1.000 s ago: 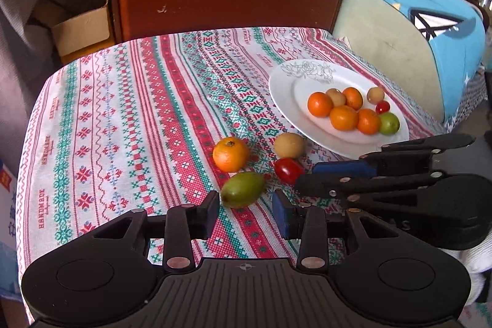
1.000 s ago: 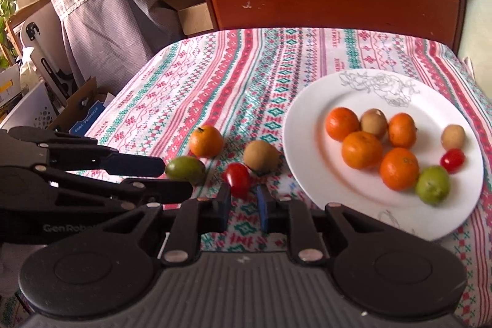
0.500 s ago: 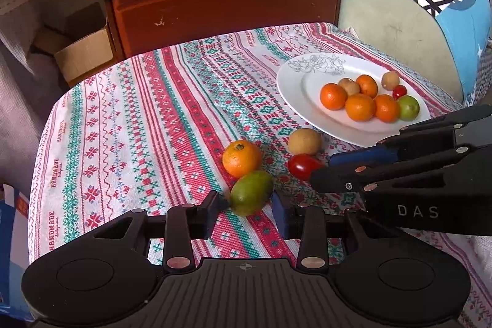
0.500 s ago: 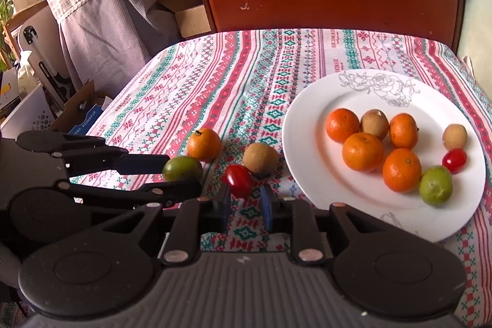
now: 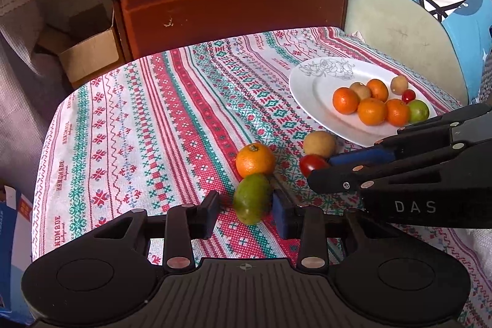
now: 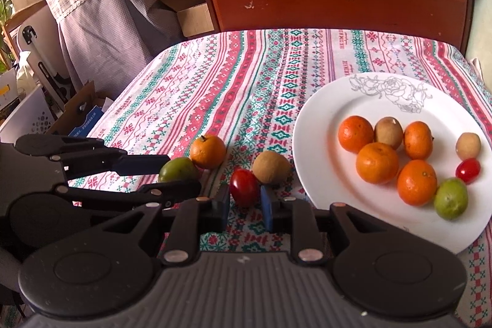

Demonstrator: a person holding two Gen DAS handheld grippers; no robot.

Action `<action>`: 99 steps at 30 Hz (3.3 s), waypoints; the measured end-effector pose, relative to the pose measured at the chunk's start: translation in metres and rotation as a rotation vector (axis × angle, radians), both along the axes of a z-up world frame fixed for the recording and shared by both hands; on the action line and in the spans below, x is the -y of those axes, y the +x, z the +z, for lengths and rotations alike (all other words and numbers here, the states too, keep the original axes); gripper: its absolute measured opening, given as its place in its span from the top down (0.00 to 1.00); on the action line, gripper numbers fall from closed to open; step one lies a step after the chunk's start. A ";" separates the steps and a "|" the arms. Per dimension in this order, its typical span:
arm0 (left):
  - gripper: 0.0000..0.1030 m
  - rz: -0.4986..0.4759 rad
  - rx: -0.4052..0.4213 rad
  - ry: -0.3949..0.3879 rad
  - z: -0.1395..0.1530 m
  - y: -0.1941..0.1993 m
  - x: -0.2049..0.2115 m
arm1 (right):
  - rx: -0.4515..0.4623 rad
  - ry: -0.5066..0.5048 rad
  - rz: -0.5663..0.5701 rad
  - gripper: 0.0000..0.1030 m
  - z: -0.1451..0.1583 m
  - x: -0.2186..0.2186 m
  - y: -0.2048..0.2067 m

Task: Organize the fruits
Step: 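Close left tool on a green lime while right tool grips a red tomato, then carry lime in left tool and tomato in right tool onto plate, open both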

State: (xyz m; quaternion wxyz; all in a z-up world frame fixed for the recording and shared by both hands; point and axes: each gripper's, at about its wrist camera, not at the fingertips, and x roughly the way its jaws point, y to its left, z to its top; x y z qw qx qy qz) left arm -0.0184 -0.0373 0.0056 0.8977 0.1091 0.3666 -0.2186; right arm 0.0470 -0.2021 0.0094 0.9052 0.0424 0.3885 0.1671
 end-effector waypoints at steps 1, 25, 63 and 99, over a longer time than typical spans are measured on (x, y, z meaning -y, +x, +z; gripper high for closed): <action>0.67 0.001 0.000 -0.001 0.000 0.000 0.000 | 0.000 0.000 -0.001 0.77 0.000 0.000 0.000; 0.78 0.014 0.046 -0.038 0.027 -0.008 0.004 | 0.073 0.024 0.002 0.81 0.024 0.004 -0.011; 0.77 0.098 -0.023 -0.142 0.044 0.030 -0.007 | 0.038 0.116 -0.421 0.80 0.032 0.113 0.000; 0.67 0.137 0.027 -0.112 0.009 0.082 0.031 | 0.028 0.111 -0.390 0.78 0.023 0.104 0.004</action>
